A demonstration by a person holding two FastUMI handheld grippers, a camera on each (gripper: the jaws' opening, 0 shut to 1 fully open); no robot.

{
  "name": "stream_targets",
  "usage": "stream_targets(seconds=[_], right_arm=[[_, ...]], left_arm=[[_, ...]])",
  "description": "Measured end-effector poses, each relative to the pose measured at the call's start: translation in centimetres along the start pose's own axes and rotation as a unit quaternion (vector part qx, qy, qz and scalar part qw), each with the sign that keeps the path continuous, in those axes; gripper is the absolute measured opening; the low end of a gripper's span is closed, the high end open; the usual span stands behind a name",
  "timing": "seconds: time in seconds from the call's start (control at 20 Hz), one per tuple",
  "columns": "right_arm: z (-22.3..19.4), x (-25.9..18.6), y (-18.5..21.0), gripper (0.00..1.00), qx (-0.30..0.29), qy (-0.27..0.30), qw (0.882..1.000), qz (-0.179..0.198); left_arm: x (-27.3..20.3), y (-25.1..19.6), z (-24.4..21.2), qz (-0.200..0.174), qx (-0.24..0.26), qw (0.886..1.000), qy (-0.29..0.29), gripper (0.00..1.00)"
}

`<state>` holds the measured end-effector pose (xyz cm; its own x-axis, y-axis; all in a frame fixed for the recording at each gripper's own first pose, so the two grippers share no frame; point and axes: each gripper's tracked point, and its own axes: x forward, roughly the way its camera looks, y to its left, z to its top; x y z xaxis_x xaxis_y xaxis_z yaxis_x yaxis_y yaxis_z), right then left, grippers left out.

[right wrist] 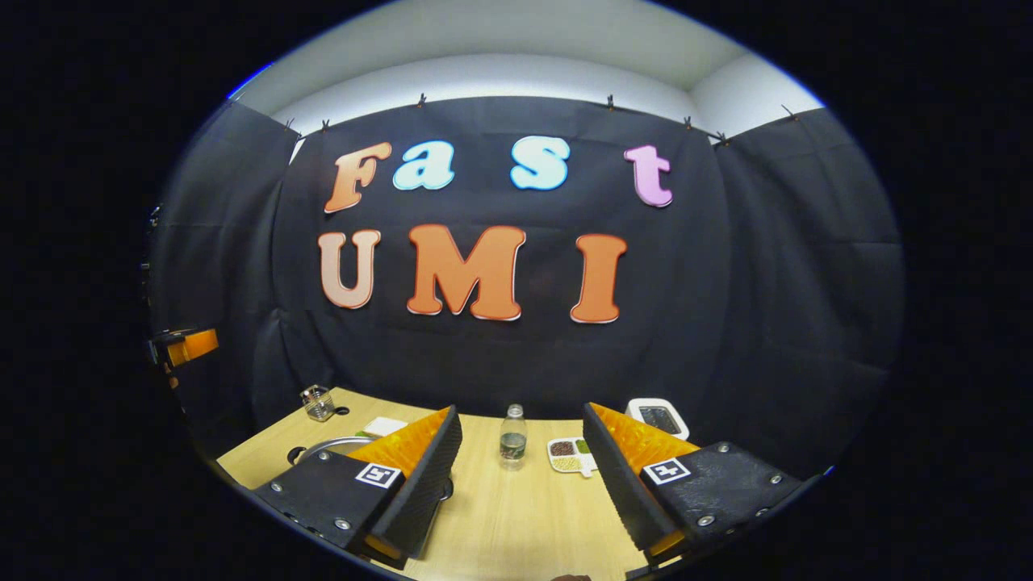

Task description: First push the handle of the pot to place it horizontally, then grasp the pot with both hands and set it on the induction cooktop.

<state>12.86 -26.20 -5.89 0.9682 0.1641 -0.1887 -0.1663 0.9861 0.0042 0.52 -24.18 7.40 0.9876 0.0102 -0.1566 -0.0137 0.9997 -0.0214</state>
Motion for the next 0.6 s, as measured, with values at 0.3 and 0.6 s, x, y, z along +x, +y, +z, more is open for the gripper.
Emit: stream_targets(seconds=[0.3, 0.6], right_arm=[[0.6, -2.4, -2.1, 0.94, 0.031, -0.023, 0.999, -0.002], [0.1, -2.6, -2.4, 0.94, 0.038, -0.014, 0.999, 0.007]], left_arm=[[-4.4, -0.8, 4.3, -0.005, -0.001, 0.999, -0.053, 0.99], [-6.3, -3.2, 5.3, -0.034, -0.002, 0.997, -0.064, 0.99]])
